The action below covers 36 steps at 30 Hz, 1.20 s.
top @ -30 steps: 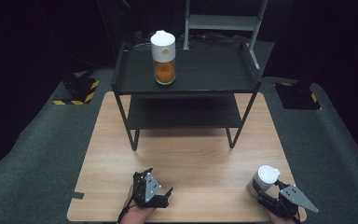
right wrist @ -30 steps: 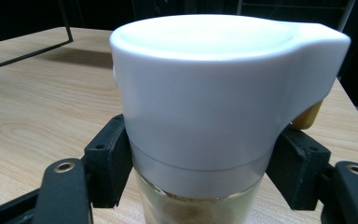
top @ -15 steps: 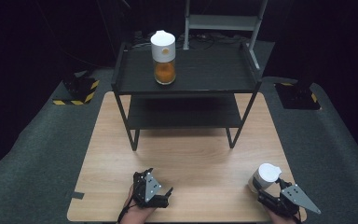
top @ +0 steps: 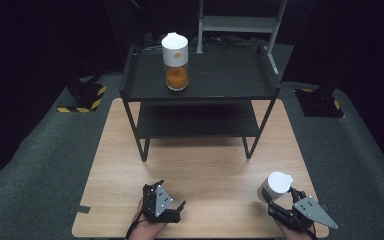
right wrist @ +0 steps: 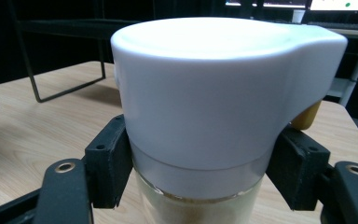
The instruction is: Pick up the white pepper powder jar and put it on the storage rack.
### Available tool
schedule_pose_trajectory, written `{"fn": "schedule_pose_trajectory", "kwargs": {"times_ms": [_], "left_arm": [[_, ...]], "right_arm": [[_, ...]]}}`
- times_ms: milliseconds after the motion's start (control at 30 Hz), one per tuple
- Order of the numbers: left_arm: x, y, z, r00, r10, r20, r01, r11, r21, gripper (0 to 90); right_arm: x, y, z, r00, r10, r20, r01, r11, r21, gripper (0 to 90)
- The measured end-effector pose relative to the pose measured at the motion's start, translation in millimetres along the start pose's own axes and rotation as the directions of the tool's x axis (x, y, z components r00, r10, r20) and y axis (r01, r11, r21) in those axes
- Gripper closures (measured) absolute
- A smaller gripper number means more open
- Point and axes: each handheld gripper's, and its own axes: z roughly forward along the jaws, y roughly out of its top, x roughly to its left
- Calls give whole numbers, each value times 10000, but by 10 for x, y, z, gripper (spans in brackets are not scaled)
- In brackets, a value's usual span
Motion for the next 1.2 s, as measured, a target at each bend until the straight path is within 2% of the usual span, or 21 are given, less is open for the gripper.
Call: {"fn": "schedule_pose_trajectory", "kwargs": {"times_ms": [367, 700, 1200], "left_arm": [[13, -10, -4, 9999, -159, 15, 159, 9999, -45, 6], [23, -7, -2, 9999, -144, 66, 145, 9999, -28, 6], [62, -10, 0, 9994, -240, 233, 240, 9997, -32, 6]], "right_arm": [[77, 79, 109, 9991, -57, -417, 53, 10000, -74, 304], [136, 183, 230, 9974, -130, -710, 113, 9996, -241, 304], [219, 545, 425, 9940, -358, -1037, 279, 9967, -764, 304]]}}
